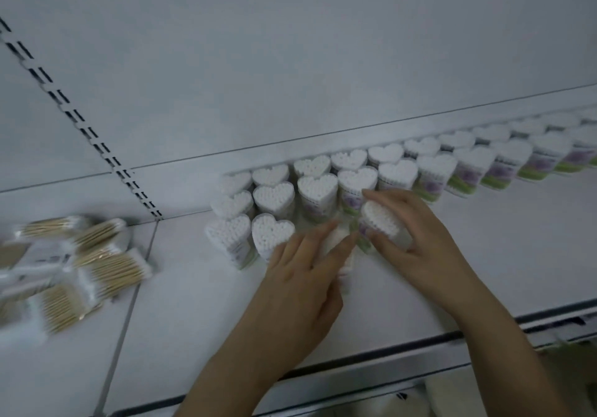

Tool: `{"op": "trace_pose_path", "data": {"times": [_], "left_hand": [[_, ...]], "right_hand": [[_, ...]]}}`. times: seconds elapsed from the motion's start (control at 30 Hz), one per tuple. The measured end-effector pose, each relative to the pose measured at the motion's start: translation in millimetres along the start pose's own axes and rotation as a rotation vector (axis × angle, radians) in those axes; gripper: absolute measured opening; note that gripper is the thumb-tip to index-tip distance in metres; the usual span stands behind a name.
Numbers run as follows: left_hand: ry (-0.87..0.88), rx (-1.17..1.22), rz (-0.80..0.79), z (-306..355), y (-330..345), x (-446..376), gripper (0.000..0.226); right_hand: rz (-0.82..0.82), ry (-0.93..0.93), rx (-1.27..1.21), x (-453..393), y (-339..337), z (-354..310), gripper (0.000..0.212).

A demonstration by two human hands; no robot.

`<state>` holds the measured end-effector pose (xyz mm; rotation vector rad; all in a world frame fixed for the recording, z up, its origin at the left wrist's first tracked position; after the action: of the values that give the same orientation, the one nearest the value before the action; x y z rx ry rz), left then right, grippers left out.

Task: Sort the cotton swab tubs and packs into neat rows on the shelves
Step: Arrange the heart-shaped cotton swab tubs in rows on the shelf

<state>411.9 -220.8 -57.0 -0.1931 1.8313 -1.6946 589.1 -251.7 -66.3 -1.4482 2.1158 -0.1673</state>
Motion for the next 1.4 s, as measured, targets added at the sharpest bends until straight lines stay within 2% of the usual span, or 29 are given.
{"op": "trace_pose_path", "data": {"times": [0.1,0.2,0.33,0.47,0.7,0.77,0.87,0.97,1.07,1.23,1.4], "left_hand": [[-0.063,-0.087,0.087,-3.4,-8.6,-2.9,0.051],[-0.051,-0.127,0.143,-5.1,-11.8,-4.4,0.044],[-0.046,-0.120,0.160,-12.7,-10.1,-10.6,0.045],[-0.065,-0.109,0.207,-20.4,-7.1,-17.9,0.037],[-0.142,-0.160,0.240,-36.1,1.2,-31.9,0.036],[-0.140,-0.129,0.220,-39.2,2.6,-36.3,0.038],[-0.148,0.006,0.183,-44.5,-1.8,-36.2,0.052],[-0.169,0.091,0.207,-55.2,-21.9,-25.9,0.061],[-0.169,0.027,0.240,-73.0,-38.5,-12.9,0.056],[-0.111,-0.114,0.196,-93.6,-24.7,2.5,0.041],[-0.156,-0.163,0.293,-89.8,-21.3,1.6,0.035]], "right_hand": [[-0.008,-0.021,0.069,-2.0,7.7,1.6,0.054],[-0.042,-0.032,0.145,1.7,14.4,3.9,0.052],[-0.076,0.029,0.088,4.7,12.3,9.6,0.057],[0.050,0.054,0.035,-0.9,10.2,6.2,0.059],[0.204,-0.014,0.077,-11.0,9.0,-0.2,0.042],[0.212,-0.005,0.097,-11.0,11.0,0.2,0.041],[0.214,0.008,0.160,-9.1,12.9,-0.2,0.043],[0.250,0.000,0.236,-5.3,12.7,-3.9,0.047],[0.268,-0.012,0.224,-1.9,15.2,-9.3,0.048],[0.257,-0.048,0.238,-1.5,23.2,-13.5,0.040],[0.223,-0.067,0.271,0.8,27.2,-12.7,0.040]]}}
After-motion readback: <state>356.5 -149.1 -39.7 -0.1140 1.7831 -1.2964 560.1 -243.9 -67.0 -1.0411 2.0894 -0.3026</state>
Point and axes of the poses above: each hand's wrist, its own x-axis away from the middle knuckle, its own y-axis out of the palm, z = x × y, the point moved 7 cm from there along -x, towards the middle knuckle, and after that the axes turned 13 degrees about -x, right-handed, at the moved point
